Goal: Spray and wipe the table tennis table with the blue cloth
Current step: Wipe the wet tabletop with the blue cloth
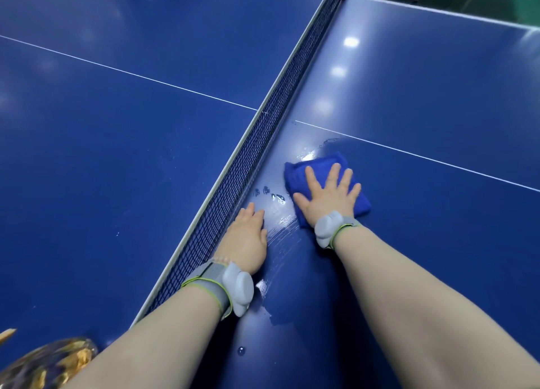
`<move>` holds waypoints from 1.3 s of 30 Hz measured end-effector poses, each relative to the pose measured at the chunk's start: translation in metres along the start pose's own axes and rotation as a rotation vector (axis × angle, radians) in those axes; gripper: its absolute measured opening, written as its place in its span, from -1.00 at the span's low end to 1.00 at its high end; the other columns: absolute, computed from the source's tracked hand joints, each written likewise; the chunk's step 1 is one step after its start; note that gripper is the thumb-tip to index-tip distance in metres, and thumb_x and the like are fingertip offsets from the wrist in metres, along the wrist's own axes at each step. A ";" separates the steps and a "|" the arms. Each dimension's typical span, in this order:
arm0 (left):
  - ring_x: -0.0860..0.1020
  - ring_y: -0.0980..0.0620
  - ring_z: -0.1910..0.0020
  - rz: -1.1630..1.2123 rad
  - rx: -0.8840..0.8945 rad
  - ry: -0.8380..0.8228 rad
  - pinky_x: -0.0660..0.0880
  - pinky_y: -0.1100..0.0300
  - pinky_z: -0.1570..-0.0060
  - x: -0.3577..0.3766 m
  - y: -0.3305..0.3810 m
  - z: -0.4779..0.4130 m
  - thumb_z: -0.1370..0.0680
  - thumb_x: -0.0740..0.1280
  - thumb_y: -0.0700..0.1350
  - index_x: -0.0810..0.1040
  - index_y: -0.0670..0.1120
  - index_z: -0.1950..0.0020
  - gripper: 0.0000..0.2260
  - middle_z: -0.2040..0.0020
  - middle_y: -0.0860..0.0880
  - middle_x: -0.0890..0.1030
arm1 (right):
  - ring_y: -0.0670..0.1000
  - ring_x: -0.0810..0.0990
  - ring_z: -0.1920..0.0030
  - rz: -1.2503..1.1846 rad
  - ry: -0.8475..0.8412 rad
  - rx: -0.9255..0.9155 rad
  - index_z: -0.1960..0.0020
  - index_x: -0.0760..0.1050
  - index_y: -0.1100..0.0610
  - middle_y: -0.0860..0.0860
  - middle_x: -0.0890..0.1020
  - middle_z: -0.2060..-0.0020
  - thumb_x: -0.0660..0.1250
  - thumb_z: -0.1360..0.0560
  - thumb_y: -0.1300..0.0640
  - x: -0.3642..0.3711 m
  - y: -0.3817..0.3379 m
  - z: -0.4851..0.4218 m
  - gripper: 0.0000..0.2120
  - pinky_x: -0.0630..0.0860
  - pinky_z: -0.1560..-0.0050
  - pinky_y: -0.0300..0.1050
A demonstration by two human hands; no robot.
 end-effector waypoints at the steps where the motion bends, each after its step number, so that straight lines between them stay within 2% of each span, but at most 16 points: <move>1: 0.06 -0.04 -0.54 0.011 -0.004 0.006 0.02 0.15 -0.47 0.000 0.001 -0.004 -0.65 0.09 -0.14 0.20 -0.13 -0.50 -0.59 -0.57 -0.10 0.05 | 0.33 -0.25 -0.53 0.024 0.007 -0.107 -0.57 -0.14 -0.21 0.20 -0.20 -0.57 -0.01 -0.55 -0.38 0.000 -0.015 -0.002 -0.32 -0.20 -0.46 0.36; 4: 0.09 -0.03 -0.53 0.019 -0.002 0.028 0.02 0.19 -0.45 -0.002 0.005 -0.014 -0.64 0.11 -0.14 0.19 -0.11 -0.52 -0.57 -0.56 -0.08 0.08 | 0.28 -0.26 -0.55 0.058 -0.011 -0.368 -0.56 -0.09 -0.26 0.14 -0.20 -0.58 0.03 -0.55 -0.36 0.001 -0.044 -0.003 -0.36 -0.23 -0.47 0.33; 7: 0.16 -0.05 -0.50 0.006 0.014 0.052 0.08 0.18 -0.42 -0.005 0.012 -0.025 -0.62 0.14 -0.15 0.28 -0.12 -0.47 -0.60 -0.54 -0.07 0.17 | 0.21 -0.23 -0.56 0.034 -0.006 -0.388 -0.55 -0.05 -0.29 0.08 -0.17 -0.59 0.06 -0.55 -0.35 -0.004 -0.035 -0.020 -0.37 -0.23 -0.49 0.27; 11: 0.29 -0.07 -0.40 -0.048 0.031 0.081 0.21 0.09 -0.36 -0.011 0.014 -0.040 -0.59 0.19 -0.15 0.42 -0.19 -0.32 -0.69 -0.42 -0.12 0.35 | 0.20 -0.19 -0.57 -0.039 0.034 -0.132 -0.56 -0.03 -0.27 0.06 -0.13 -0.59 0.06 -0.54 -0.36 -0.016 0.014 -0.059 -0.36 -0.19 -0.50 0.25; 16: 0.51 -0.11 -0.18 -0.101 0.011 0.133 0.44 0.03 -0.15 -0.015 0.002 -0.054 -0.56 0.19 -0.17 0.59 -0.11 -0.09 -0.78 -0.19 -0.10 0.58 | 0.26 -0.18 -0.56 -0.129 0.071 0.284 -0.59 -0.07 -0.14 0.15 -0.11 -0.59 -0.01 -0.56 -0.34 -0.026 0.080 -0.095 -0.32 -0.16 -0.49 0.31; 20: 0.56 -0.12 -0.11 -0.093 -0.009 0.193 0.51 0.01 -0.05 -0.018 0.001 -0.057 -0.55 0.22 -0.15 0.64 -0.05 -0.04 -0.80 -0.06 -0.09 0.63 | 0.33 -0.18 -0.54 -0.107 0.098 0.359 -0.60 -0.10 -0.07 0.23 -0.11 -0.57 -0.03 -0.56 -0.33 -0.028 0.067 -0.110 -0.29 -0.18 -0.48 0.36; 24: 0.56 -0.07 -0.13 -0.105 -0.020 0.186 0.50 0.05 -0.08 -0.017 -0.003 -0.059 -0.55 0.22 -0.10 0.63 -0.01 -0.06 -0.79 -0.07 -0.05 0.64 | 0.35 -0.17 -0.54 -0.083 0.107 0.257 -0.60 -0.09 -0.05 0.26 -0.10 -0.57 -0.03 -0.56 -0.33 -0.033 0.041 -0.124 -0.29 -0.16 -0.47 0.36; 28: 0.58 -0.07 -0.12 -0.081 -0.018 0.191 0.51 0.03 -0.06 -0.016 -0.007 -0.060 -0.56 0.24 -0.09 0.65 -0.02 -0.04 -0.80 -0.04 -0.07 0.66 | 0.34 -0.18 -0.54 -0.034 0.102 0.074 -0.60 -0.09 -0.08 0.25 -0.11 -0.57 -0.02 -0.56 -0.33 -0.035 0.000 -0.133 -0.30 -0.15 -0.47 0.36; 35: 0.52 0.01 -0.26 -0.036 -0.004 0.150 0.46 0.11 -0.22 -0.015 -0.015 -0.064 -0.56 0.25 -0.09 0.62 0.06 -0.17 -0.75 -0.23 0.04 0.60 | 0.26 -0.17 -0.56 0.062 0.071 -0.409 -0.58 0.01 -0.14 0.14 -0.10 -0.59 0.07 -0.56 -0.27 -0.026 -0.093 -0.109 -0.36 -0.16 -0.49 0.30; 39: 0.52 0.03 -0.27 -0.017 -0.005 0.145 0.45 0.13 -0.22 -0.018 -0.016 -0.061 -0.56 0.25 -0.09 0.63 0.05 -0.16 -0.76 -0.27 0.07 0.57 | 0.18 -0.14 -0.57 0.126 0.048 -0.617 -0.57 0.10 -0.12 0.06 -0.05 -0.60 0.09 -0.57 -0.28 -0.025 -0.101 -0.095 -0.38 -0.13 -0.50 0.25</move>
Point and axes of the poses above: each hand's wrist, its own z-axis away from the middle knuckle, its own x-axis out of the palm, y = z × x, the point moved 6 cm from there along -z, towards the middle knuckle
